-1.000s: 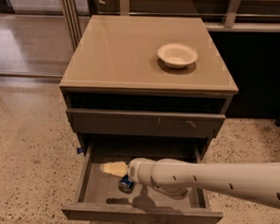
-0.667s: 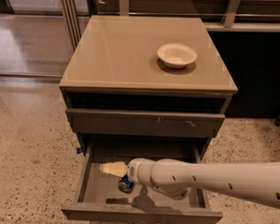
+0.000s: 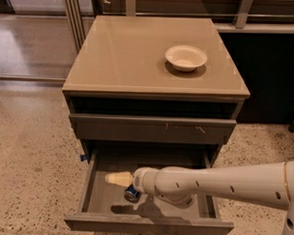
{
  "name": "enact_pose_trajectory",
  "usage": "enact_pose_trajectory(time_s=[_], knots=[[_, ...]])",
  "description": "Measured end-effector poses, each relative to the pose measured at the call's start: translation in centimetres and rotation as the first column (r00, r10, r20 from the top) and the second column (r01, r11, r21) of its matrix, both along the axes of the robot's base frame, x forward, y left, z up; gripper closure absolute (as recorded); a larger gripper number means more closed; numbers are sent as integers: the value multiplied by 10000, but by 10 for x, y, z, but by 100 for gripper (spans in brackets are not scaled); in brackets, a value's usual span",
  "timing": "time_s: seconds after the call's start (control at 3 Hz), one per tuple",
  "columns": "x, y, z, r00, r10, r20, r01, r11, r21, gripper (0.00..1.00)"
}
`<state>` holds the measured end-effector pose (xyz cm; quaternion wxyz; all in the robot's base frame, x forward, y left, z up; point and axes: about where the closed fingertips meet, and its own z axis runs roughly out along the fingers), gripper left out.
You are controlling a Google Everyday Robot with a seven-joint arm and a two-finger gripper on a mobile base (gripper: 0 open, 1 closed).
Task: Pick pepsi can from middle drawer and place on counter
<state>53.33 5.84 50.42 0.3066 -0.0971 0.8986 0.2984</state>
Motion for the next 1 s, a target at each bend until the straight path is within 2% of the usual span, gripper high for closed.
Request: enact_pose_trajectory(time_s=[0.67, 1.0], knots=[[5, 13, -48, 9989, -137, -442, 113, 9985, -536, 0], [15, 14, -84, 9952, -276, -937, 197, 9963, -837, 0]])
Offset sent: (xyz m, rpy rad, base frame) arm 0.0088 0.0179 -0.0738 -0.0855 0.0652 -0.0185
